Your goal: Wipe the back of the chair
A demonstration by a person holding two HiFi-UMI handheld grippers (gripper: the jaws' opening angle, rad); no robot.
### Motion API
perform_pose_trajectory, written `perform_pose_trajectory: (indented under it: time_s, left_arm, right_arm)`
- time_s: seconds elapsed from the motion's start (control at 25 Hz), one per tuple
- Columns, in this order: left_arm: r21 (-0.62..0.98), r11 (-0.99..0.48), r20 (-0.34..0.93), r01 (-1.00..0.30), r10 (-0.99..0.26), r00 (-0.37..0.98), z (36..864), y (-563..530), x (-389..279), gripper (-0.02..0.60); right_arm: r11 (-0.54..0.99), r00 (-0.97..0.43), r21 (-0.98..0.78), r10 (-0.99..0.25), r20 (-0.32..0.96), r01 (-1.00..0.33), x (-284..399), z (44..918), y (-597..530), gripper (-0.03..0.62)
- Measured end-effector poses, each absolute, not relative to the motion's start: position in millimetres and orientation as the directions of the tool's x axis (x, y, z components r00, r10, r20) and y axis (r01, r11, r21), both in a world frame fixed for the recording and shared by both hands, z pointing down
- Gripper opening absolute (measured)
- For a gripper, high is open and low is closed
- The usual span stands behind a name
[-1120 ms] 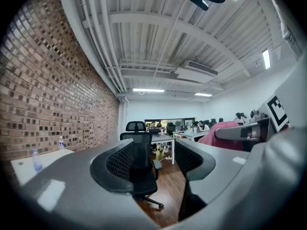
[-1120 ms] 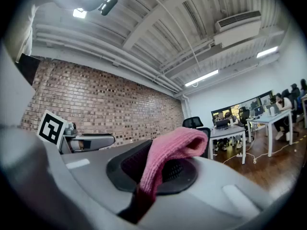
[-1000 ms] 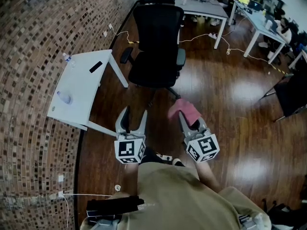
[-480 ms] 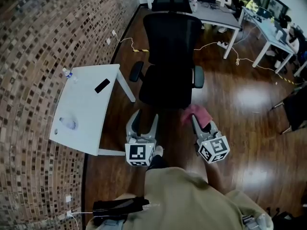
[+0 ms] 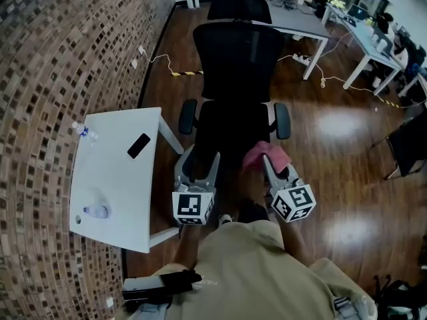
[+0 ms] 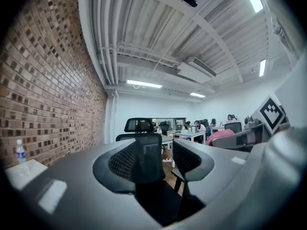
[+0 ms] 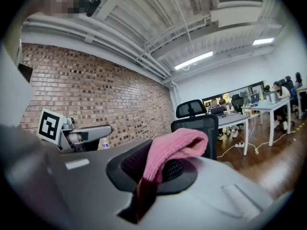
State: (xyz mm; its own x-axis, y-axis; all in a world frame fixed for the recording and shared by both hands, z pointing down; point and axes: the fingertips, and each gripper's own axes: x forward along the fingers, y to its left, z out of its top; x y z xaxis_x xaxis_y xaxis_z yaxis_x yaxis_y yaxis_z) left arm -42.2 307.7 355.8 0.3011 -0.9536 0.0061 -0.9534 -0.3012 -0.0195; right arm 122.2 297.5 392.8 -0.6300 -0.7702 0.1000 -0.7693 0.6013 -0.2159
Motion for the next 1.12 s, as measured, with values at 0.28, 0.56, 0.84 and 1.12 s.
perform_pose_trajectory:
  time_s: [0.28, 0.56, 0.84, 1.12]
  left_arm:
    - [0.027, -0.312, 0.040, -0.950, -0.949, 0.313, 380, 213, -62, 0.218]
    - [-0.001, -0.298, 0.015, -0.954, -0.954, 0.298, 368, 82, -62, 0.218]
    - [0.002, -0.278, 0.004, -0.961, -0.961, 0.278, 359, -13, -55, 0.219]
    - [0.026, -0.262, 0.070, -0.965, -0.962, 0.263, 379, -63, -82, 0.225]
  right_arm:
    - [0.586, -0.622, -0.253, -0.777, 0.094, -0.770, 107, 408, 200, 0.018]
    - [0.646, -0.684, -0.275, -0.727, 0.064, -0.712, 91, 405, 66, 0.018]
    - [0.676, -0.717, -0.261, -0.688, 0.113, -0.689, 94, 413, -33, 0.020]
    - [0.690, -0.734, -0.249, -0.638, 0.233, -0.679, 64, 457, -97, 0.020]
